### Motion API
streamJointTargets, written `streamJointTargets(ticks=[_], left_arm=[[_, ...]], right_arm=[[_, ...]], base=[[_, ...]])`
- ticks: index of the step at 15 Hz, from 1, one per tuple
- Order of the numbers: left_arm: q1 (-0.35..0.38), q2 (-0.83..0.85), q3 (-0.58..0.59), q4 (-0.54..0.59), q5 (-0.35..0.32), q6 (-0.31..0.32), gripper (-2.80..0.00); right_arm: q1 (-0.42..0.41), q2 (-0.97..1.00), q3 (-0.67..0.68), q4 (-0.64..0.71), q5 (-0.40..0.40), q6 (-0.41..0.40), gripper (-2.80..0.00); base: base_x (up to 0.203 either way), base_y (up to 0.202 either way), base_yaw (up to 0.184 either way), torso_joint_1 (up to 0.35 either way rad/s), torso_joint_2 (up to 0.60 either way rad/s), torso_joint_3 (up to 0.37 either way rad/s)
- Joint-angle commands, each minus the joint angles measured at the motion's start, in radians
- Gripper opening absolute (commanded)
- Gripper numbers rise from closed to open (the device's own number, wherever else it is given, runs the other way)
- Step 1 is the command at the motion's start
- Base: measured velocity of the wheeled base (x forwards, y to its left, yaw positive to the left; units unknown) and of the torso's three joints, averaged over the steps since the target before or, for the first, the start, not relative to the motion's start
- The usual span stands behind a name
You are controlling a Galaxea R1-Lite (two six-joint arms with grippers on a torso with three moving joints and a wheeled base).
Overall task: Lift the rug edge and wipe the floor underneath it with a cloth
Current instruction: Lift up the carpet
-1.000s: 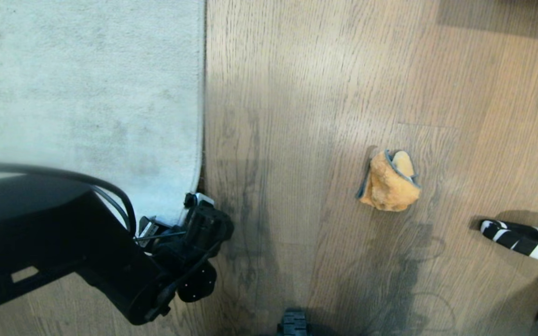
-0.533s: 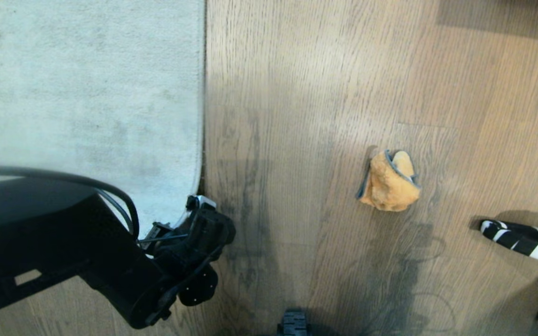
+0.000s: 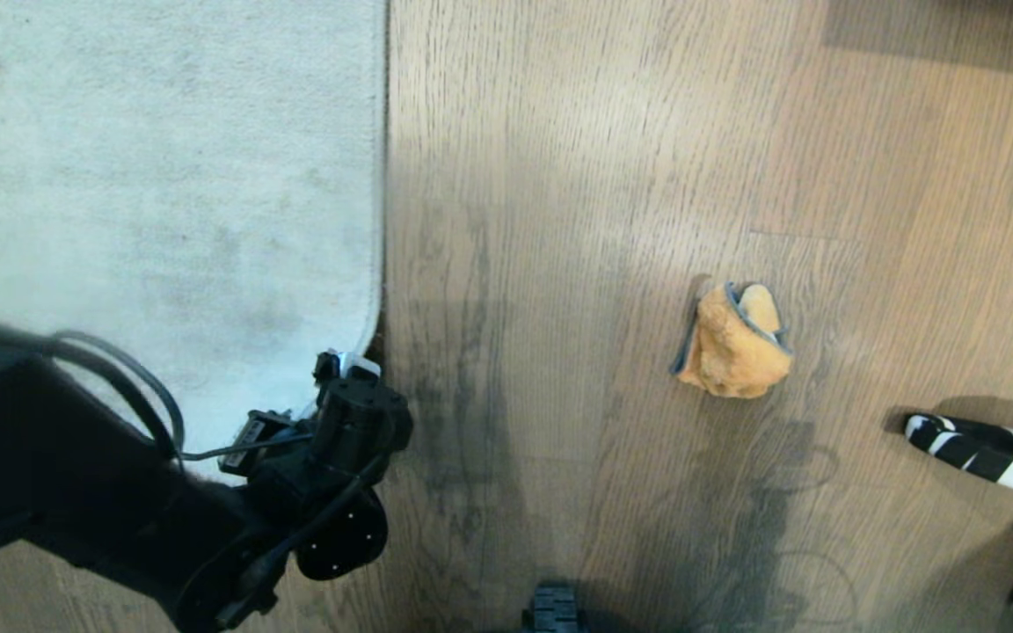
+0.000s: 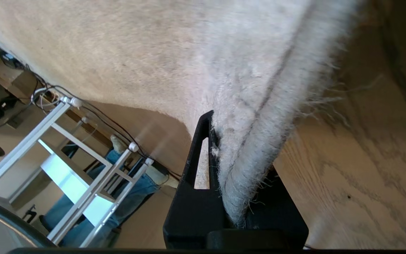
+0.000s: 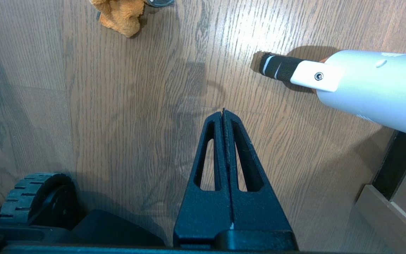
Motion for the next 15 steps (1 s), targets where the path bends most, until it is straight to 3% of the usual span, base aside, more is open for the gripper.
streamJointTargets(ticks=[1, 6, 10, 15], left_arm=[[0.0, -0.108, 0.009, -0.008, 0.006, 0.003, -2.8], [0.02, -0.253, 0.017, 0.003, 0.006, 0.018, -2.8], [0.064, -0.384, 0.017, -0.009, 0.003, 0.165, -2.8], [0.105, -0.498, 0.012, -0.01, -0.005, 0.19, -2.8]], right_arm=[[0.0, 0.0, 0.0, 0.0, 0.001, 0.0, -2.8], [0.0, 0.0, 0.0, 0.0, 0.001, 0.0, -2.8], [0.0, 0.0, 0.0, 0.0, 0.001, 0.0, -2.8], [0.0, 0.0, 0.0, 0.0, 0.001, 0.0, -2.8]], base=[[0.0, 0.0, 0.0, 0.0, 0.0, 0.0], [0.0, 0.0, 0.0, 0.0, 0.0, 0.0], [0.0, 0.0, 0.0, 0.0, 0.0, 0.0], [0.0, 0.0, 0.0, 0.0, 0.0, 0.0]])
